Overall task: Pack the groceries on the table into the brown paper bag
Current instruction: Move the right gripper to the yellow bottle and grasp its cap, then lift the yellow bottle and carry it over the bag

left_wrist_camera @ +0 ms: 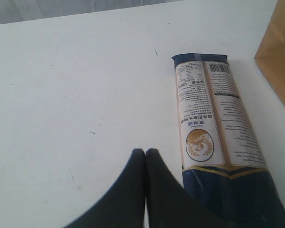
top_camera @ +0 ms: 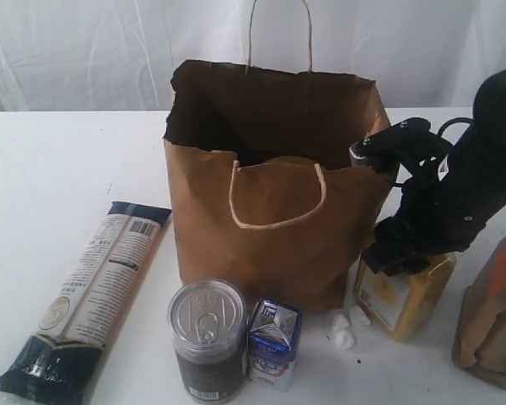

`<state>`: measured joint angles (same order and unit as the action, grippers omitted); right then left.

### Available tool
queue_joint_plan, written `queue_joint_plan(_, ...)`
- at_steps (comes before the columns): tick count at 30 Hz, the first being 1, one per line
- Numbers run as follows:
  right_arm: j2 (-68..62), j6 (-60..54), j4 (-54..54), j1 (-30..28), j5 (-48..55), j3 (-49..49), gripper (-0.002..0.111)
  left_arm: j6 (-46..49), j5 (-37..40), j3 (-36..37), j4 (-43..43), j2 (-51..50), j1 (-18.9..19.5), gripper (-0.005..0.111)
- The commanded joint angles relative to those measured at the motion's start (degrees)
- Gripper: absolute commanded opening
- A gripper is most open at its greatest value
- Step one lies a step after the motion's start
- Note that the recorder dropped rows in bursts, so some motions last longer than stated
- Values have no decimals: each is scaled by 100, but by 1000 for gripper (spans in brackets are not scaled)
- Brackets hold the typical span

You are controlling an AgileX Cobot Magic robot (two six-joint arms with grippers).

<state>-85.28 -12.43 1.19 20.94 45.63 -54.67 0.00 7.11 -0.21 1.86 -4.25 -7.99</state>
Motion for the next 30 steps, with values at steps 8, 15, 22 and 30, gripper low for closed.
queue_joint_plan(8,1629,108,50,-46,-184,-10,0,0,22,21,44,27,13,0)
queue_joint_plan(15,2583,243,86,-46,-462,-153,0,0,22,21,44,27,13,0)
queue_joint_plan(22,3174,370,86,-46,-586,-1099,0,0,22,21,44,27,13,0)
queue_joint_plan(30,2636,370,-227,320,-248,-2483,0,0,22,21,44,27,13,0)
